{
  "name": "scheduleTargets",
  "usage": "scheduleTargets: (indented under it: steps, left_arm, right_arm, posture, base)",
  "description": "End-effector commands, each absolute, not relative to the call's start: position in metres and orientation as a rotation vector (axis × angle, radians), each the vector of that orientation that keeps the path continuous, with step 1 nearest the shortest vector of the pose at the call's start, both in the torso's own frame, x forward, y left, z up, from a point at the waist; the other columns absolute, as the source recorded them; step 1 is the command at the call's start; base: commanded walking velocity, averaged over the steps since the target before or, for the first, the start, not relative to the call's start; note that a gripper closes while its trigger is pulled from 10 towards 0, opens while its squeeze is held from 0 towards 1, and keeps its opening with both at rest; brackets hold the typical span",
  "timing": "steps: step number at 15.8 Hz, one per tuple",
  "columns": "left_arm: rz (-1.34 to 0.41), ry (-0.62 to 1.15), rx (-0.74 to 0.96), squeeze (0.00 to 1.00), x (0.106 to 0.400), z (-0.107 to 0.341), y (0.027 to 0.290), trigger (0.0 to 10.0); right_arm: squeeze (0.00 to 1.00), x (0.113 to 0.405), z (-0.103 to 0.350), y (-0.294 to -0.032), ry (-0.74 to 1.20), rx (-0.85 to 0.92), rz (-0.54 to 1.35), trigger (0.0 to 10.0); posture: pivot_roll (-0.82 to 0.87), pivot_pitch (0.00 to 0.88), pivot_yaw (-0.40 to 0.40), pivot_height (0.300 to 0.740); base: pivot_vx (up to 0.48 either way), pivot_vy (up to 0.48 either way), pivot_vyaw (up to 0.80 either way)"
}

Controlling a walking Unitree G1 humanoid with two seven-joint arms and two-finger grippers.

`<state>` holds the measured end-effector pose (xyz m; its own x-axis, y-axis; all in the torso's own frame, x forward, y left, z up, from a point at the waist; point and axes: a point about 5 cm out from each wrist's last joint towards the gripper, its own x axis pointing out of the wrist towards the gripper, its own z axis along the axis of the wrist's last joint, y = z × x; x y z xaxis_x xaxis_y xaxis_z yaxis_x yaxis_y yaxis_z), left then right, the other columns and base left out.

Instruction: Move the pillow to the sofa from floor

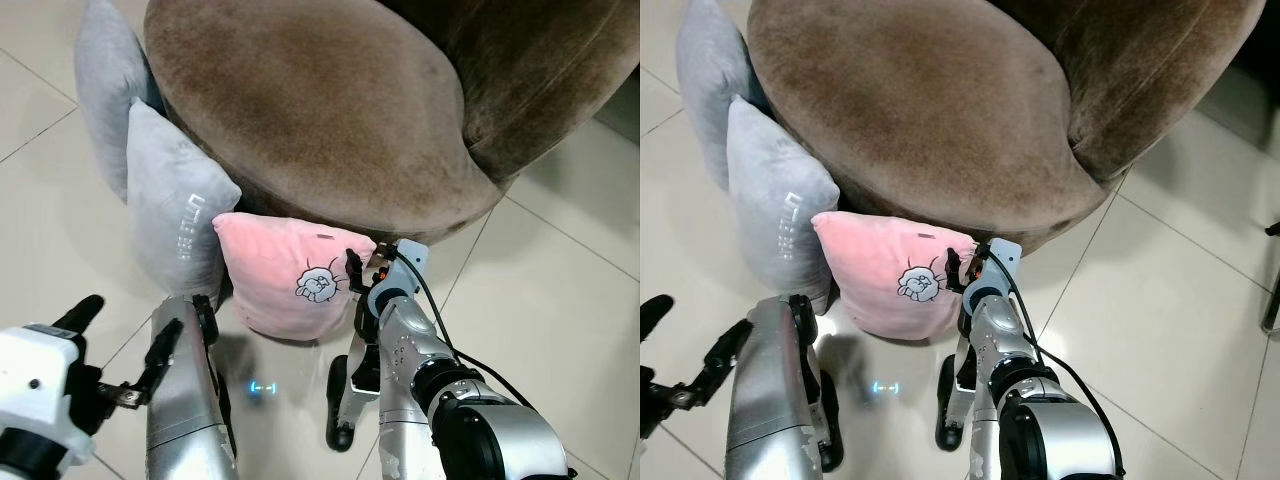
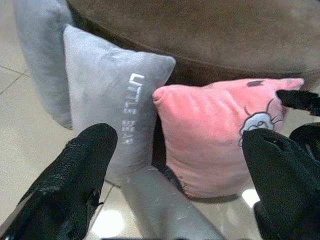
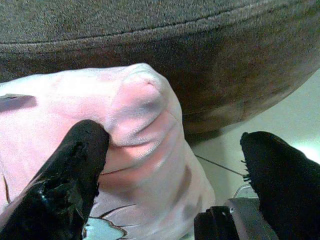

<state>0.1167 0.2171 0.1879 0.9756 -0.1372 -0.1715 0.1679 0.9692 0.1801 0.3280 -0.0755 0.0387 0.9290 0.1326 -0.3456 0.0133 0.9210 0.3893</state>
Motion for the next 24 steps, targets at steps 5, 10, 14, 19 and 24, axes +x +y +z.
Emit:
scheduleTargets:
  steps: [5, 10, 14, 19, 24]
  left_arm:
    - [-0.186, 0.17, 0.193, 0.0, 0.119, 0.179, 0.21, 10.0]
    - [-0.077, 0.079, 0.209, 0.0, 0.156, 0.166, 0.21, 10.0]
    - [-0.071, 0.046, 0.213, 0.0, 0.173, 0.157, 0.197, 10.0]
    - [-0.078, 0.005, 0.23, 0.0, 0.191, 0.154, 0.196, 10.0]
    - [-0.127, 0.019, 0.266, 0.0, 0.198, 0.145, 0.186, 10.0]
  right_arm:
    - [0.0, 0.328, 0.055, -0.055, 0.248, 0.523, 0.173, 10.0]
    - [0.0, 0.284, 0.065, -0.127, 0.112, 0.364, 0.216, 10.0]
    - [0.0, 0.242, 0.089, -0.165, 0.064, 0.273, 0.084, 10.0]
    - [0.0, 0.216, 0.098, -0.173, 0.115, 0.21, 0.065, 10.0]
    - [0.0, 0.235, 0.096, -0.176, 0.164, 0.181, 0.002, 10.0]
  posture:
    - [0.21, 0.281, -0.156, 0.485]
    - [0.08, 0.168, -0.128, 0.485]
    - [0.03, 0.108, -0.087, 0.485]
    - [0.01, 0.073, -0.045, 0.485]
    - [0.03, 0.055, -0.05, 0.485]
  base:
    - [0.0, 0.0, 0.0]
    - [0.0, 0.0, 0.0]
    - [0.062, 0.0, 0.2]
    - [0.338, 0.0, 0.8]
    - [0.13, 0.0, 0.16]
